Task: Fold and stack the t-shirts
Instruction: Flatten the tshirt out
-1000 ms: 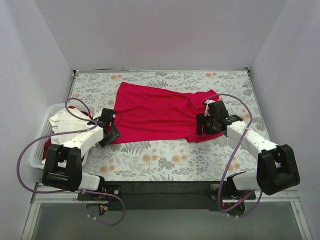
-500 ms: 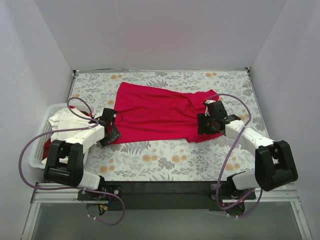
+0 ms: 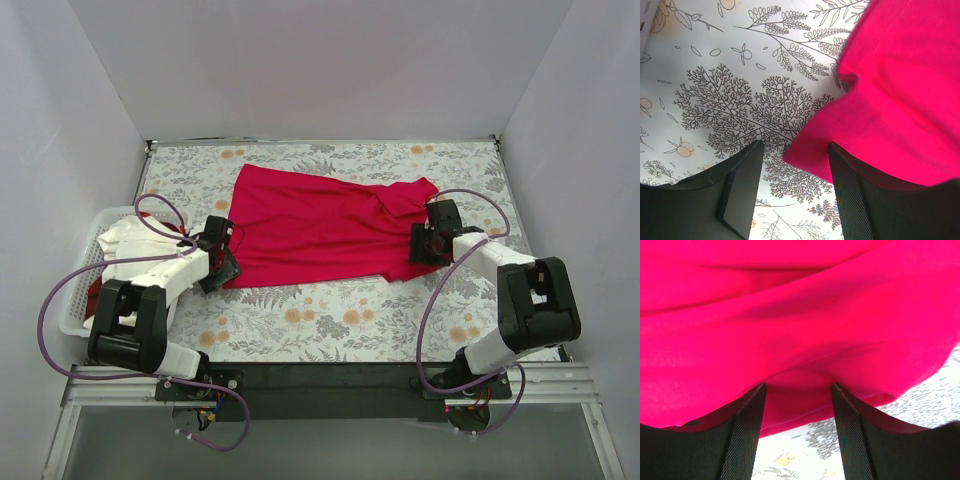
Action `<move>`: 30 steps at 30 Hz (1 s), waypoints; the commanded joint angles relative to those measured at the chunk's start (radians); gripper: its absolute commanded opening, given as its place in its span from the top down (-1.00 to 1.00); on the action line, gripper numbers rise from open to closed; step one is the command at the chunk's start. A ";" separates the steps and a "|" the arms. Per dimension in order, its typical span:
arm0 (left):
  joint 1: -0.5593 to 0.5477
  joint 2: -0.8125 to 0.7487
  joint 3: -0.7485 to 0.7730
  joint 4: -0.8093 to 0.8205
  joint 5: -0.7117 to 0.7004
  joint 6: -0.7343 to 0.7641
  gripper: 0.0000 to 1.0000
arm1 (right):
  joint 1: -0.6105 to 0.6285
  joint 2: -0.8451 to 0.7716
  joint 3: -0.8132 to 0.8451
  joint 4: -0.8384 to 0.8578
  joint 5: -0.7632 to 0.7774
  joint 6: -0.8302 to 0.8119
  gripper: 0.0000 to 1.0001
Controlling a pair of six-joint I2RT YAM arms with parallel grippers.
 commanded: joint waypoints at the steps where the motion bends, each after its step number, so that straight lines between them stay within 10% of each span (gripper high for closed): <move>1: 0.008 0.039 -0.013 0.009 0.056 -0.001 -0.06 | -0.040 0.045 0.024 -0.016 0.050 -0.005 -0.25; 30: -0.067 -0.042 -0.010 -0.137 0.157 -0.053 -0.11 | -0.030 -0.190 0.021 -0.082 -0.057 -0.043 -0.30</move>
